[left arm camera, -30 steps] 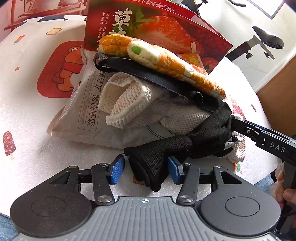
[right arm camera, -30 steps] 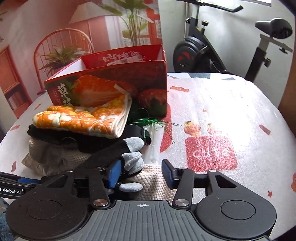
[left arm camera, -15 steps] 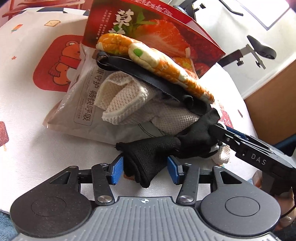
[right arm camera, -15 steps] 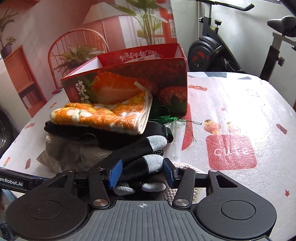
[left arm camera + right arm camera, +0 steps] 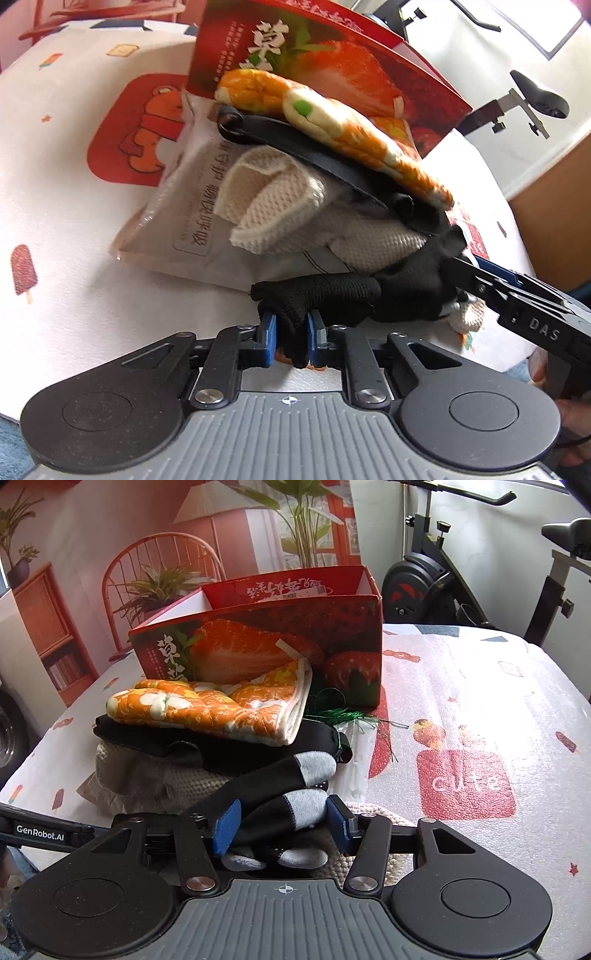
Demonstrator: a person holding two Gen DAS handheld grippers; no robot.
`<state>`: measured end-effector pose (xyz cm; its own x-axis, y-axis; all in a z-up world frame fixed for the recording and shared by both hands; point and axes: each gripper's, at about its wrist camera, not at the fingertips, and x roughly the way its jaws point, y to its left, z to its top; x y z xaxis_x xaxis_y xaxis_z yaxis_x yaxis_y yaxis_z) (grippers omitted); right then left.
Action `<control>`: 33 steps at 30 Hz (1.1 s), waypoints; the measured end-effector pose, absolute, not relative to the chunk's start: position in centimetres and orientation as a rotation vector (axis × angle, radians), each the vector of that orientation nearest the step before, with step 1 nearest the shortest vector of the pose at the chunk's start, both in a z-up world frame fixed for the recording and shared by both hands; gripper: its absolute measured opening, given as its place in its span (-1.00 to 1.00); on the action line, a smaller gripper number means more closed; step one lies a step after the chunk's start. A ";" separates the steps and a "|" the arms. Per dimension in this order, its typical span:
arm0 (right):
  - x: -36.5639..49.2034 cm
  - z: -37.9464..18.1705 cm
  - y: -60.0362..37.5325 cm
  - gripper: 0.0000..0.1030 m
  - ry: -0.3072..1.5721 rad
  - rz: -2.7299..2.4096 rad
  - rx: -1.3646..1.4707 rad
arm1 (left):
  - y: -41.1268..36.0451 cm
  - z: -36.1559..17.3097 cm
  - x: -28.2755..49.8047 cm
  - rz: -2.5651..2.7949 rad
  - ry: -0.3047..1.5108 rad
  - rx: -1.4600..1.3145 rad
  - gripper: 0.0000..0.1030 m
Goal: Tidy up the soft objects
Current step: 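Close the left gripper on the black glove while the right gripper grasps its fingertips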
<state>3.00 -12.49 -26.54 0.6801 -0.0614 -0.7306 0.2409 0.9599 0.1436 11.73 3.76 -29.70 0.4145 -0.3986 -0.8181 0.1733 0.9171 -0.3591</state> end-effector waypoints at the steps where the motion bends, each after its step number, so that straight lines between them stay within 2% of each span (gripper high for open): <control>1: 3.0 -26.5 -12.4 0.08 0.807 -0.172 0.232 | 3.9 -29.7 11.7 -0.355 1.084 -0.228 -0.67; 3: 3.0 -26.6 -12.3 0.15 0.810 -0.175 0.219 | 4.1 -29.6 11.8 -0.339 1.081 -0.225 -0.67; 8: 3.0 -26.5 -11.6 0.07 0.811 -0.129 0.209 | 4.1 -29.7 12.0 -0.338 1.086 -0.220 -0.67; 18: 3.3 -26.9 -10.8 0.07 0.854 -0.103 0.177 | 4.0 -29.9 12.1 -0.341 1.089 -0.224 -0.66; 19: 3.3 -26.9 -10.7 0.01 0.856 -0.099 0.173 | 4.0 -29.9 12.1 -0.341 1.089 -0.223 -0.66; 20: 3.3 -27.0 -10.6 -0.21 0.860 -0.088 0.174 | 4.0 -29.9 12.1 -0.342 1.089 -0.223 -0.66; 22: 3.5 -27.2 -10.4 -0.45 0.884 -0.050 0.191 | 4.0 -29.9 12.0 -0.344 1.089 -0.224 -0.66; 26: 3.7 -27.5 -10.0 -0.50 0.909 -0.040 0.176 | 3.9 -30.0 12.1 -0.348 1.090 -0.223 -0.63; 33: 3.6 -28.7 -11.3 -0.46 0.935 -0.064 0.268 | 4.0 -30.1 12.1 -0.358 1.088 -0.220 -0.61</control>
